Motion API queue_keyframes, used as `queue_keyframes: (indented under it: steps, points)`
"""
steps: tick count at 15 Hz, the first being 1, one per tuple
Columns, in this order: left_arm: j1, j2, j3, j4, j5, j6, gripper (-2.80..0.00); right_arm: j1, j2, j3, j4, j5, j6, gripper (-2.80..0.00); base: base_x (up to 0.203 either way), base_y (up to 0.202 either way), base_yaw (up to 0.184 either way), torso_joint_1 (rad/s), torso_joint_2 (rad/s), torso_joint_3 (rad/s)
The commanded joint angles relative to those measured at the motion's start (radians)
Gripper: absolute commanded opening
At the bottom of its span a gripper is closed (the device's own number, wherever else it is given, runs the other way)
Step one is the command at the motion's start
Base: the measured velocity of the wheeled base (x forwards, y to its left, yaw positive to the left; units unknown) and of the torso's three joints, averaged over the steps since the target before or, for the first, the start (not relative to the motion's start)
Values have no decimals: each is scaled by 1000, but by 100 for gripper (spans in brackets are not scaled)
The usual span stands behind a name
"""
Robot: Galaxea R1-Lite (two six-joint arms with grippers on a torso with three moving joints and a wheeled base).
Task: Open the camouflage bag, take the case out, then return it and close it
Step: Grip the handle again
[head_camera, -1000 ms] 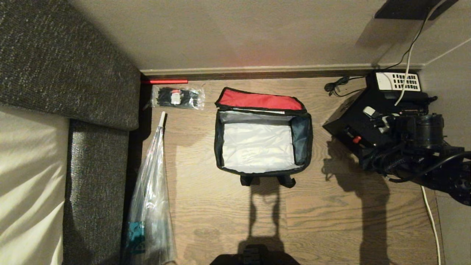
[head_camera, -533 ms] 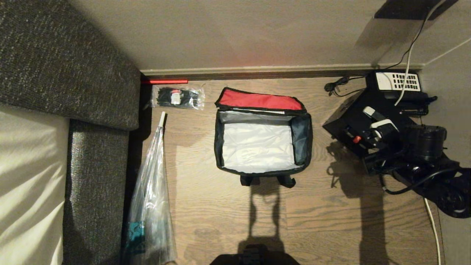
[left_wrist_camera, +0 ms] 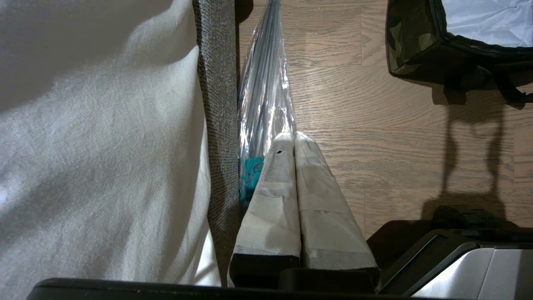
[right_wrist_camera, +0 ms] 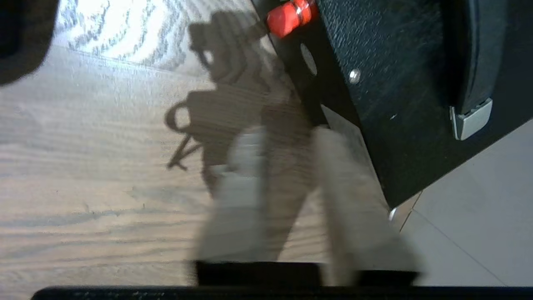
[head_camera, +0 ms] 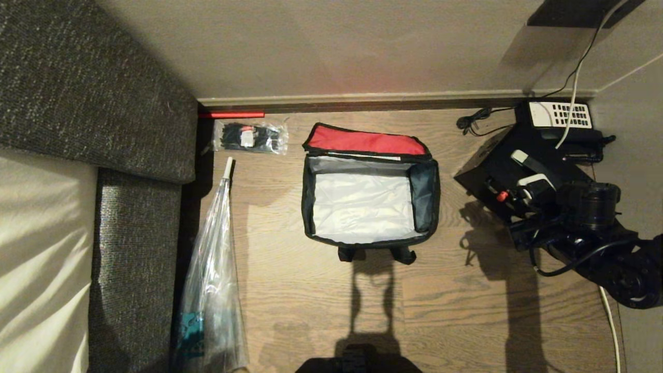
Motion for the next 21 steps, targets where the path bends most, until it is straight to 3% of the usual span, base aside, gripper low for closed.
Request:
queue_keyframes:
  steps: [1, 3, 6, 8, 9, 14, 17, 21]
  points:
    - [0, -2, 0, 0, 0, 1, -280, 2, 3, -4, -14, -10, -20, 0, 0, 0, 0, 0, 0, 0]
    - [1, -2, 0, 0, 0, 1, -280, 18, -6, -6, -6, -85, -88, 0, 0, 0, 0, 0, 0, 0]
    - [1, -2, 0, 0, 0, 1, -280, 23, -38, 1, -83, -101, -147, 0, 0, 0, 0, 0, 0, 0]
    - [1, -2, 0, 0, 0, 1, -280, 21, -38, 30, -150, -145, -268, 0, 0, 0, 0, 0, 0, 0]
    - [1, -2, 0, 0, 0, 1, -280, 20, -25, 45, -180, -212, -325, 0, 0, 0, 0, 0, 0, 0]
    - [0, -2, 0, 0, 0, 1, -280, 23, 137, -54, -194, -444, -358, 0, 0, 0, 0, 0, 0, 0]
    - [1, -2, 0, 0, 0, 2, -280, 22, 159, -140, -230, -479, -374, 0, 0, 0, 0, 0, 0, 0]
    - [1, -2, 0, 0, 0, 1, -280, 17, 203, -184, -459, -553, -624, 0, 0, 0, 0, 0, 0, 0]
